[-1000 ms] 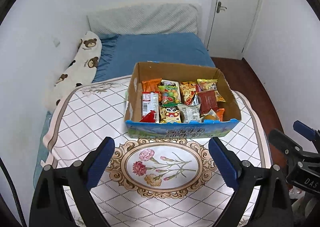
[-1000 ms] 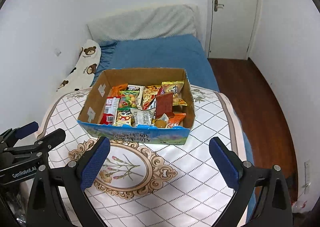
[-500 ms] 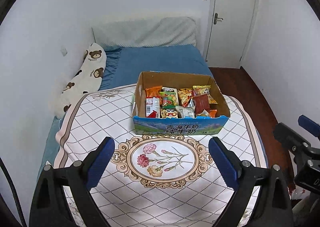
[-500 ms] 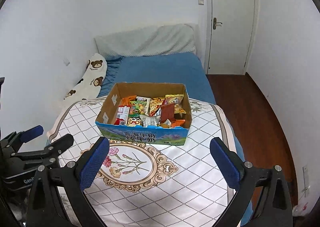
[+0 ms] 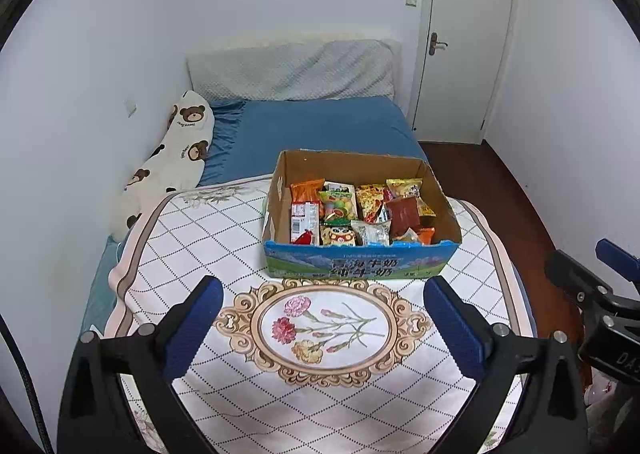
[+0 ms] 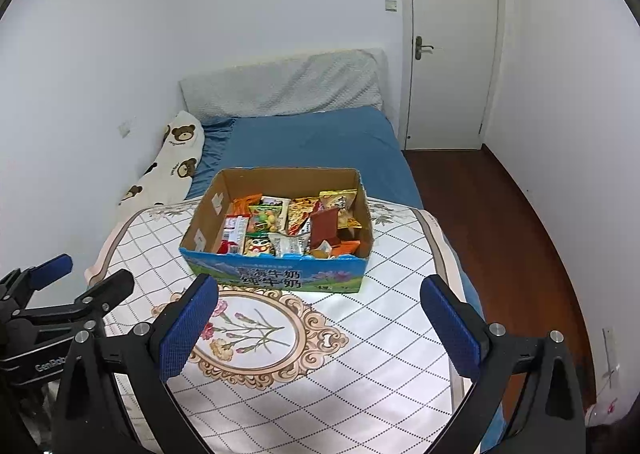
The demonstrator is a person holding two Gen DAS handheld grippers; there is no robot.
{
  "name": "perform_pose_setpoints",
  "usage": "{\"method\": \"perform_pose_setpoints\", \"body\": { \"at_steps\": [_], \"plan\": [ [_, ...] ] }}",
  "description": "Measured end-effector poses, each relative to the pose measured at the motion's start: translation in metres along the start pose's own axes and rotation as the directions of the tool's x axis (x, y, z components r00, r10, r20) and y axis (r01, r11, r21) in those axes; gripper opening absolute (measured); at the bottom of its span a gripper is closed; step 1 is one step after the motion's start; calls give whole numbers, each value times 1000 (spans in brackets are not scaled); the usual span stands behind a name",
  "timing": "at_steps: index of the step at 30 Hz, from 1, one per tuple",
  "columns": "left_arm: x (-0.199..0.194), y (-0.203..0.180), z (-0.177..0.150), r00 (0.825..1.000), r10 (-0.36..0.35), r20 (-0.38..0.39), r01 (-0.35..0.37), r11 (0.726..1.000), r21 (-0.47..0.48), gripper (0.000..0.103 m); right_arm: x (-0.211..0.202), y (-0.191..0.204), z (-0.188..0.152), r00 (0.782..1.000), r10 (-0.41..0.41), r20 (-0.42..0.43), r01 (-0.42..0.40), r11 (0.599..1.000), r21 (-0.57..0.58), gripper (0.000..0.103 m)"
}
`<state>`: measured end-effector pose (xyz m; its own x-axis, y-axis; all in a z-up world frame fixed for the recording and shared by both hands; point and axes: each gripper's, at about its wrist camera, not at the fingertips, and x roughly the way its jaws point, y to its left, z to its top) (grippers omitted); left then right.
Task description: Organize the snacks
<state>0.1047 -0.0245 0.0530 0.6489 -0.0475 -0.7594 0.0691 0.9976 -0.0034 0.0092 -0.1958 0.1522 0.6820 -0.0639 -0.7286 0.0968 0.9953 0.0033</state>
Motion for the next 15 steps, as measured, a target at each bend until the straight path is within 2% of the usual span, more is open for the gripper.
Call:
{"method": "perform_pose_setpoints", "body": {
  "at_steps": [11,15],
  "plan": [
    [41,-3,17,999,39,-9,-39,999,-4,103,52,-9,15,999,-28,-16,28,999,28,103],
    [62,-1,19,999,29,-43,-30,999,-21,103,75,-11,18,999,-39,-29,40,999,33,103]
  ]
}}
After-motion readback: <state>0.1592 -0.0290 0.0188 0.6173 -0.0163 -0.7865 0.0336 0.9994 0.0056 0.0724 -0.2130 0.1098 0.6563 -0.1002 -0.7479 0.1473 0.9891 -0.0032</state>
